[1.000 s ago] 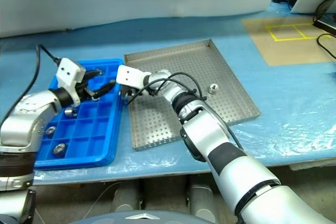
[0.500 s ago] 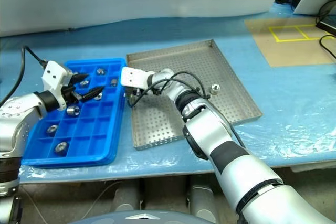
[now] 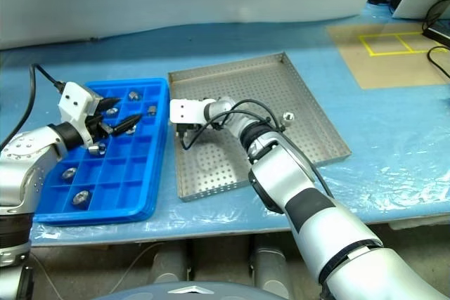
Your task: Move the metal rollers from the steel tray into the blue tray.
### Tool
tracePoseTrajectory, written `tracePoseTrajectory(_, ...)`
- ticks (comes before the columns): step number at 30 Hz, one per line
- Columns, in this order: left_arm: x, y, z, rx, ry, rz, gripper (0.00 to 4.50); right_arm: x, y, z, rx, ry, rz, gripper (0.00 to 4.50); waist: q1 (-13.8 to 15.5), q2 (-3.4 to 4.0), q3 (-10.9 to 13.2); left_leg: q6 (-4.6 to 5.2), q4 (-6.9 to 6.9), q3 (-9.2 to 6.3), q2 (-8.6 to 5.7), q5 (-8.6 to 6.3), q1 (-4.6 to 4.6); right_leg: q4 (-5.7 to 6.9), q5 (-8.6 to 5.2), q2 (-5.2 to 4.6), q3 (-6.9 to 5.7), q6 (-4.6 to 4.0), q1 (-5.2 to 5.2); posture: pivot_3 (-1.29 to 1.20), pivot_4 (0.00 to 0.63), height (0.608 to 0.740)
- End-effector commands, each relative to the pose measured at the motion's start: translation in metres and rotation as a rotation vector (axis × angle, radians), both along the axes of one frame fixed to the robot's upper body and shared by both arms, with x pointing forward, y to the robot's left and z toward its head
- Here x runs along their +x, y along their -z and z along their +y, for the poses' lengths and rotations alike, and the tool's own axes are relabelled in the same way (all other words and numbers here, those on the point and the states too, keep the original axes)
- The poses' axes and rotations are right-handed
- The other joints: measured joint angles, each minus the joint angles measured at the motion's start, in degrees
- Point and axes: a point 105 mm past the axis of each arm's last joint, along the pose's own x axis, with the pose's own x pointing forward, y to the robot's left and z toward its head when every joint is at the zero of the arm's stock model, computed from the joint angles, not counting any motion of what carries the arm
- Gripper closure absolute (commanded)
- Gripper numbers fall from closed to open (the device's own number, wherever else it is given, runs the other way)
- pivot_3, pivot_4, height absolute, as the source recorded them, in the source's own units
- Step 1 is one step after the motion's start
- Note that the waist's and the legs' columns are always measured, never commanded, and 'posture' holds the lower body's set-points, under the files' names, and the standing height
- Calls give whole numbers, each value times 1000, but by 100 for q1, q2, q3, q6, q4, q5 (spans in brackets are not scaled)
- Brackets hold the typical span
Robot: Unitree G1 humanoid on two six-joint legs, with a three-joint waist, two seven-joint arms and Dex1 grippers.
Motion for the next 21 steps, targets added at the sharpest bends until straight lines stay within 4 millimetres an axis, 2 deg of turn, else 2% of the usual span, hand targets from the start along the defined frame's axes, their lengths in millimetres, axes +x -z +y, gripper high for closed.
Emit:
tracePoseTrajectory(1, -5, -11, 1, 6, -14, -48, 624, -2, -14, 15, 25, -21, -49, 2135, 6, 0, 0, 1, 0, 0, 0, -1, 0, 0, 0, 0, 0, 0, -1, 221, 150, 740)
tracePoseTrajectory(9, -8, -7, -1, 5, -32, -42, 624, -4, -2, 17, -12, -12, -63, 2135, 102, 1, 1, 1, 0, -1, 0, -1, 3, 2, 0, 0, 0, 0, 0, 242, 150, 740)
tracePoseTrajectory(21, -12, -2, -5, 8, -38, -31, 624, 1, 11, 8, -32, 55, -51, 2135, 174, 1, 0, 0, 0, -2, 0, -1, 2, 2, 0, 0, 0, 0, 0, 263, 150, 740)
